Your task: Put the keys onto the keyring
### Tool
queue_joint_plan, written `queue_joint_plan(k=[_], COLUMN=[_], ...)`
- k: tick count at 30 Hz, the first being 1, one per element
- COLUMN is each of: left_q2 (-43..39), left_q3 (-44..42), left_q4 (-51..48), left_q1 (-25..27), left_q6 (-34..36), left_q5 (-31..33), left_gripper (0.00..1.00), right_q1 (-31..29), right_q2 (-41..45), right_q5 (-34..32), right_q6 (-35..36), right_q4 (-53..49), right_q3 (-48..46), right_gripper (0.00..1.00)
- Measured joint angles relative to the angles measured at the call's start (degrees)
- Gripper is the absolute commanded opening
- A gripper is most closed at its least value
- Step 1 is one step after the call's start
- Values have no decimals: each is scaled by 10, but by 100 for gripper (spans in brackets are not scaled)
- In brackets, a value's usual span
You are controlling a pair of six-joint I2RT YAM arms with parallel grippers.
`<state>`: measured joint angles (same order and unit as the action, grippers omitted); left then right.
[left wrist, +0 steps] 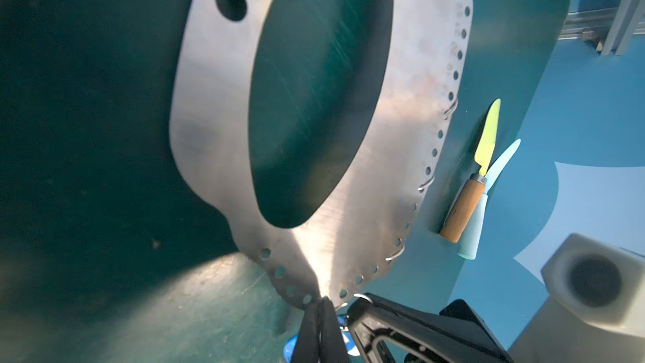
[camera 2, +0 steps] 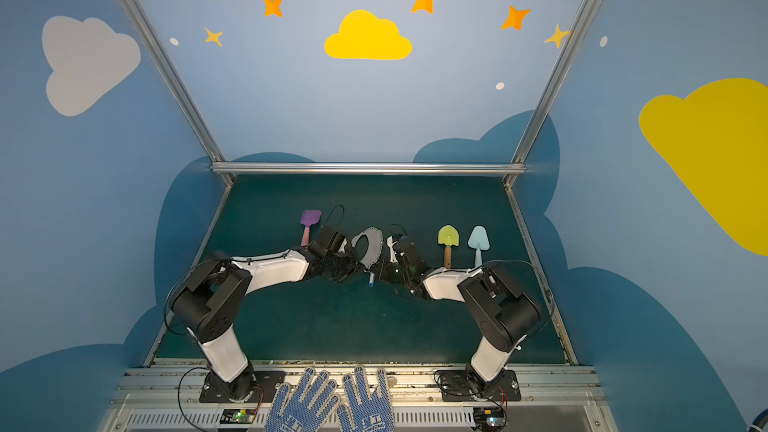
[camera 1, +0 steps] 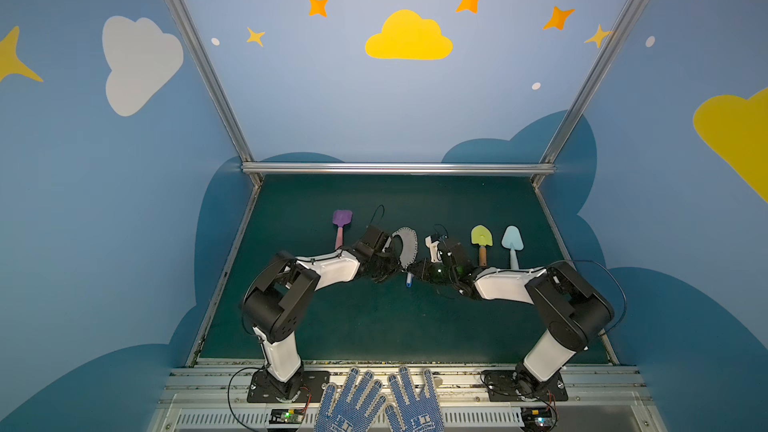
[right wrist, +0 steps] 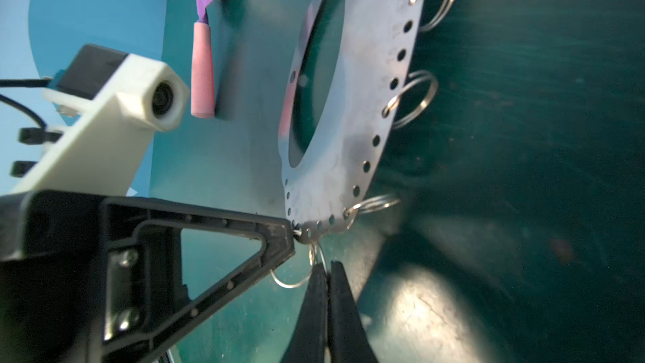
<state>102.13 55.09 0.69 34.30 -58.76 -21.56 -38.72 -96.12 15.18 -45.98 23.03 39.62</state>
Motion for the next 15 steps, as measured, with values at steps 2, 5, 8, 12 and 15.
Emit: queue_joint_plan(k=[2, 5, 8, 12, 15], left_q2=[0, 0, 0, -7, -15], left_q3=[0, 0, -1, -6, -7], left_q4=[0, 0, 2, 12, 18], left_q1=[0, 0, 1, 2, 1], left_q6=[0, 0, 0, -2, -2], left_q5=[-1, -3, -9, -22, -27], left_gripper=[4, 4, 4, 4, 4], right_q1=[0, 0, 0, -1, -1], right_q2=[2, 5, 18, 46, 60], right_q5=[-2, -6, -13, -23, -29], right_q6=[1, 2, 6, 16, 29], right_q4=[6, 19, 38, 51, 59], right_q3=[-5, -13, -34, -56, -63], right_gripper=[0, 0, 0, 0, 0])
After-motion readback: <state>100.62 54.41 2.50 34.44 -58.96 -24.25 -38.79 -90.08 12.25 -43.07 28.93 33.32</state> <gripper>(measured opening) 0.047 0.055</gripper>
